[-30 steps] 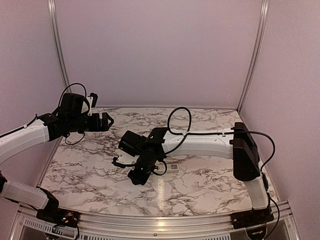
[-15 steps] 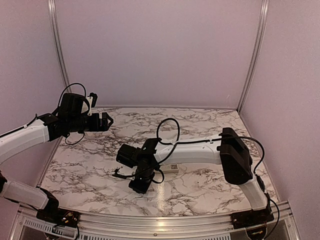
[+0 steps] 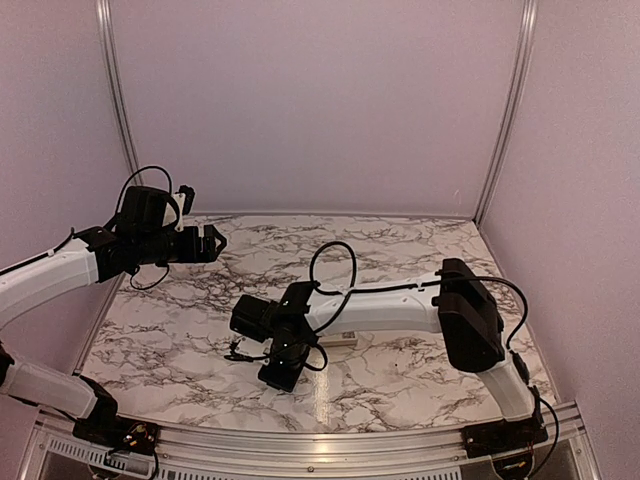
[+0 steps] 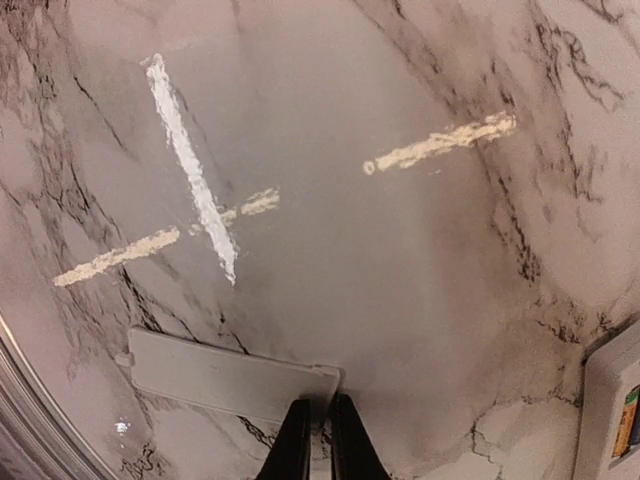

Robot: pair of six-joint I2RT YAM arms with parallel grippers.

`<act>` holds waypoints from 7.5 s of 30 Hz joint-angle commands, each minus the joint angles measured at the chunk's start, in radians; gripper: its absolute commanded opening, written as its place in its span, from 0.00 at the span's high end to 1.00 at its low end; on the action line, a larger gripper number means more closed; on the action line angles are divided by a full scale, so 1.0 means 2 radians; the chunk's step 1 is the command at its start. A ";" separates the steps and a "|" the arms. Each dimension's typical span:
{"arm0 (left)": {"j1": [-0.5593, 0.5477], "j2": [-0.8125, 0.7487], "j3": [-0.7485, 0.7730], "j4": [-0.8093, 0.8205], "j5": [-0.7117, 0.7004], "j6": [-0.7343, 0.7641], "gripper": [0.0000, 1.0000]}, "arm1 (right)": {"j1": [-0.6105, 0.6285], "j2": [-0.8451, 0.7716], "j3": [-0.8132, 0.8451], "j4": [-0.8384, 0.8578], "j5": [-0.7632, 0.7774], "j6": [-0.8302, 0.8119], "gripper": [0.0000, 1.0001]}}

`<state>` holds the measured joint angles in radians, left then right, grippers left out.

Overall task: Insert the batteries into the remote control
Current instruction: Pick up the battery cover at the center of the board, then pass from the right arm to the left, then pass from the left arm to the right, then pass from the right arm to the left

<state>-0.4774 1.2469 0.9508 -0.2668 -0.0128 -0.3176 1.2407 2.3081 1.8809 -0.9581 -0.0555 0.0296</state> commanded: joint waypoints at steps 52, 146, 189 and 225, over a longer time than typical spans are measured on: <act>-0.065 -0.197 -0.267 0.463 0.142 0.103 0.09 | -0.262 -0.313 -0.269 0.434 -0.424 0.196 1.00; -0.294 0.044 0.004 0.134 -0.022 0.413 0.80 | -0.250 -0.379 -0.332 0.413 -0.464 0.180 0.57; -0.200 -0.089 -0.111 0.303 0.106 0.149 0.20 | -0.294 -0.382 -0.393 0.556 -0.438 0.248 1.00; -0.127 0.069 -0.071 0.488 0.324 -0.175 0.70 | -0.267 -0.377 -0.425 0.798 -0.507 0.373 1.00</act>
<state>-0.7372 1.3659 0.7738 0.6914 0.6270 -0.6647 0.6884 1.5574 1.0180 0.5980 -1.0477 0.7609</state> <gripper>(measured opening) 0.332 0.008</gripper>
